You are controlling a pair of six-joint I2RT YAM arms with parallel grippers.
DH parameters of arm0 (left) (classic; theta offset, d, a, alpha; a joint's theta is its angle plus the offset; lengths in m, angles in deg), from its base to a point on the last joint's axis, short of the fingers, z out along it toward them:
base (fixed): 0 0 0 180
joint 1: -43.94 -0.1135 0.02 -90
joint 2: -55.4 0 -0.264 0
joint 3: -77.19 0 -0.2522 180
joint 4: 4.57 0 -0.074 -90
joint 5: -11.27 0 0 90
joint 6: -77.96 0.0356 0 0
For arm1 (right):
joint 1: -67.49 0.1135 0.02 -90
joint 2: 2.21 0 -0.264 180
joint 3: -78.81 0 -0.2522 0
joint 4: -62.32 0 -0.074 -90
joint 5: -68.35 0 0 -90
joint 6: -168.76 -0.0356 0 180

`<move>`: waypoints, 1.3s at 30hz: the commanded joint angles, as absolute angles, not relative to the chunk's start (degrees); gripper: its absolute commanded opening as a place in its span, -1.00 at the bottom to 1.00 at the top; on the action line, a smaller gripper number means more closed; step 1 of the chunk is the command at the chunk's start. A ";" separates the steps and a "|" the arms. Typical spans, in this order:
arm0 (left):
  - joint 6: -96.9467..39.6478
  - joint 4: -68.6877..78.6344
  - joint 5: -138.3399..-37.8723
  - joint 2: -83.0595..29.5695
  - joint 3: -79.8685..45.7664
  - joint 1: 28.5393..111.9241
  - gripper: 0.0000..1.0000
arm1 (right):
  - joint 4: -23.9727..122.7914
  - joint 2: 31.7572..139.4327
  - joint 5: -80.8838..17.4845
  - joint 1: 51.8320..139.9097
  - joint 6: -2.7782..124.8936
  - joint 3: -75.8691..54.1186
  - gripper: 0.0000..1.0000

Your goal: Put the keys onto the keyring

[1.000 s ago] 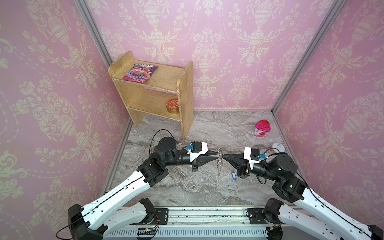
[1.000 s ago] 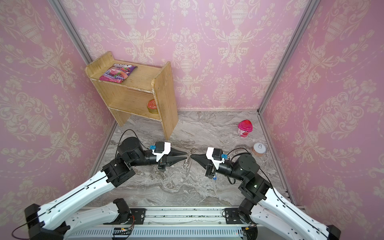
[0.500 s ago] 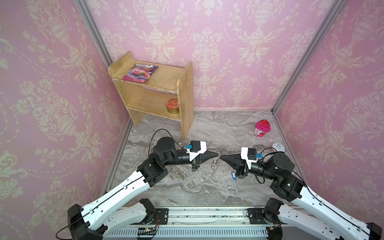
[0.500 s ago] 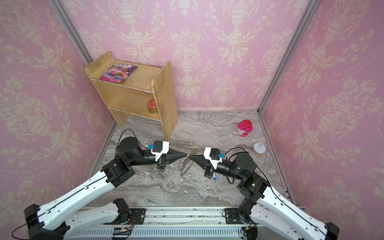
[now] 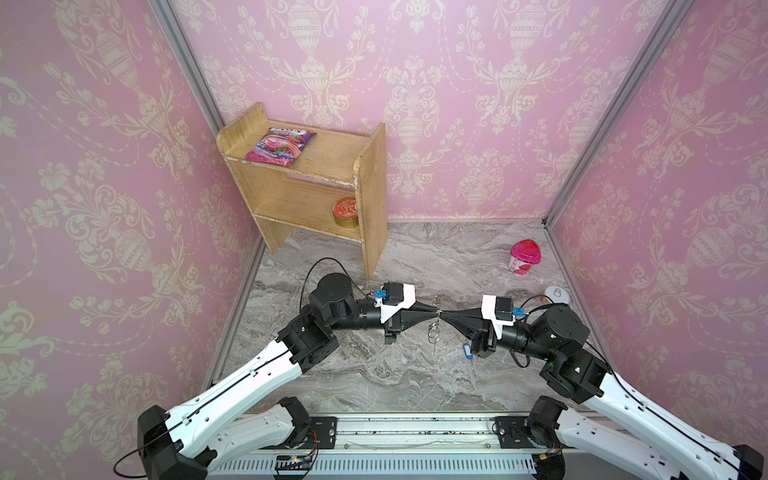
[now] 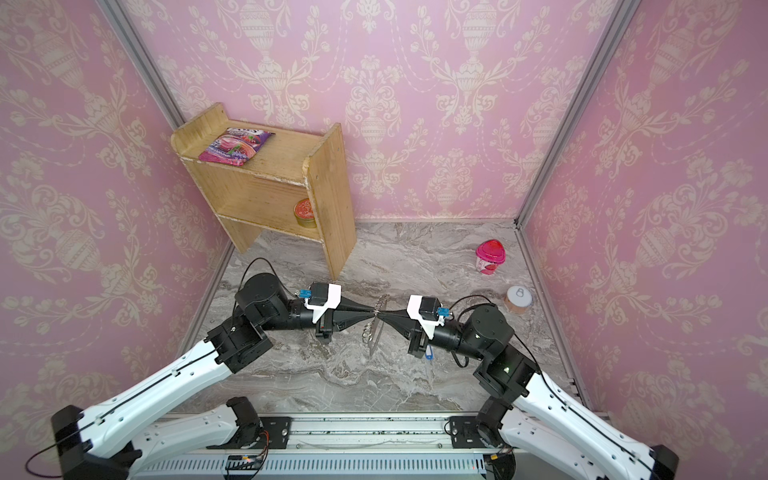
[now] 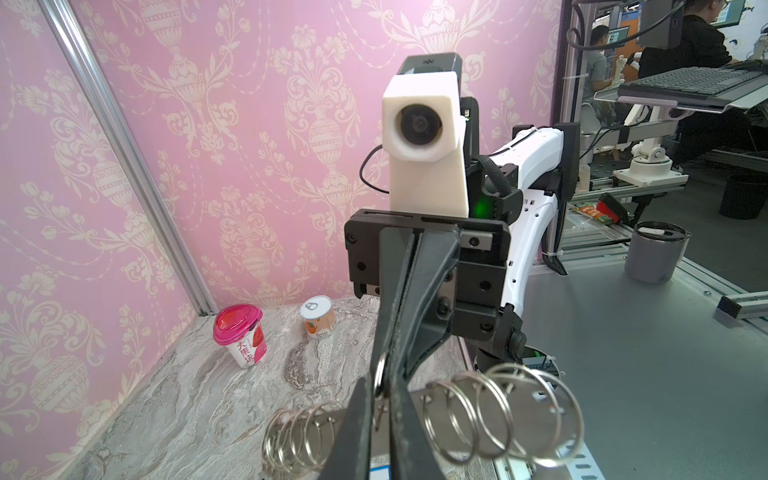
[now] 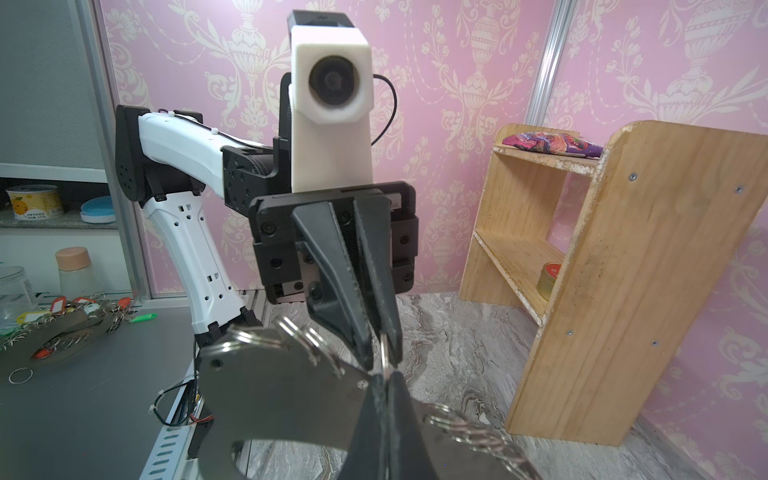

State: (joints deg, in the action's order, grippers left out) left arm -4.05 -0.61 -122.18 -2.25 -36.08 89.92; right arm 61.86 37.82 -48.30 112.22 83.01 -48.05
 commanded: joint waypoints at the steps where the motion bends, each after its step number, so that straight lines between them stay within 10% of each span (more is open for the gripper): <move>1: -4.32 -0.54 -124.97 -2.41 -35.05 90.04 -0.88 | 64.71 37.59 -48.39 112.06 81.71 -46.77 -1.00; 5: -1.66 1.28 -122.34 -1.10 -34.79 90.02 -1.00 | 60.02 38.66 -48.39 112.11 82.66 -45.33 -1.00; 10: 13.46 20.63 -111.82 0.73 -27.91 91.27 -1.00 | 39.04 36.00 -40.11 112.11 88.69 -39.93 -0.05; 14: 25.16 34.65 -104.77 -1.19 -21.48 94.51 -1.00 | 34.62 31.41 -35.39 112.08 90.25 -39.62 0.11; 39: 32.69 36.60 -99.06 -6.61 -22.20 99.61 -1.00 | 37.98 40.36 -46.50 112.05 88.54 -40.91 -0.31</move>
